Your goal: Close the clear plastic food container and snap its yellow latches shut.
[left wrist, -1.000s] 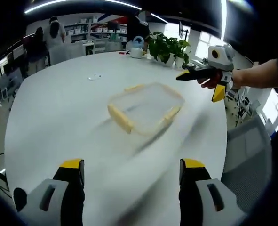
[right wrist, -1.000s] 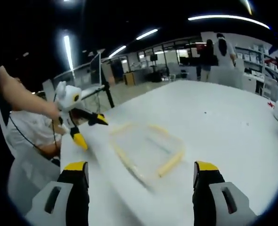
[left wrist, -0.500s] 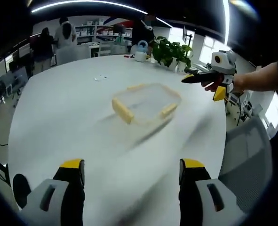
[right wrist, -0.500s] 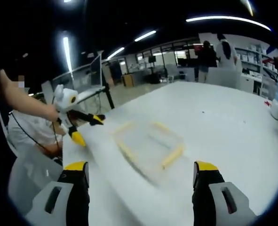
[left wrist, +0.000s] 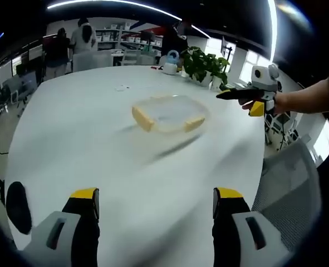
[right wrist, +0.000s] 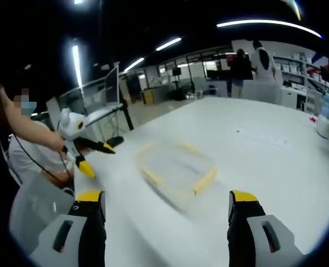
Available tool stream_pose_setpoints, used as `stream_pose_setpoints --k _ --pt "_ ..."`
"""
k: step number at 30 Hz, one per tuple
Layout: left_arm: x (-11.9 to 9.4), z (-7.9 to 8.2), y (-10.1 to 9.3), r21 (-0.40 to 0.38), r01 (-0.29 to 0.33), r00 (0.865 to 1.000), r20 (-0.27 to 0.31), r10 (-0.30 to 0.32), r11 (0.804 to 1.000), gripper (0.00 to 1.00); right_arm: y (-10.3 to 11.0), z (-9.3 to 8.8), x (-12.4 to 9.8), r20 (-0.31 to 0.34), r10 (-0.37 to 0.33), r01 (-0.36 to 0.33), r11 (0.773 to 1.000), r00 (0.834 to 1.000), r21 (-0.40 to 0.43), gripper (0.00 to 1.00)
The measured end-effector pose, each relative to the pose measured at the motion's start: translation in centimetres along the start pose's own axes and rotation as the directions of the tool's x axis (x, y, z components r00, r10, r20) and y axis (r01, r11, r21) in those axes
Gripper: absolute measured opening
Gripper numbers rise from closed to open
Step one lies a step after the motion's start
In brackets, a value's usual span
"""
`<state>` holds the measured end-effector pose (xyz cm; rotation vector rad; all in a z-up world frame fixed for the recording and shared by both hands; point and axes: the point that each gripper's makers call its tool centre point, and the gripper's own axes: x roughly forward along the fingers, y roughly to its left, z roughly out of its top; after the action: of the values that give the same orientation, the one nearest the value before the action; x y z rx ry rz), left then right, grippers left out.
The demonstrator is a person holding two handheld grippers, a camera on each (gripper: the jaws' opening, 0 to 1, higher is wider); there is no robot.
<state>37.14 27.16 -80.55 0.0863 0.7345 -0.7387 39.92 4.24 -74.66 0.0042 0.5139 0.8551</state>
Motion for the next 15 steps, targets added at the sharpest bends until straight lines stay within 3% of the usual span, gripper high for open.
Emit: stream_pose_setpoints --k 15 --pt "-1.1 0.0 -0.2 -0.087 -0.004 0.997 0.075 0.010 0.996 0.84 -0.2 -0.3 -1.8 0.067 -0.051 0.047 0.997 0.996 0.057 0.94"
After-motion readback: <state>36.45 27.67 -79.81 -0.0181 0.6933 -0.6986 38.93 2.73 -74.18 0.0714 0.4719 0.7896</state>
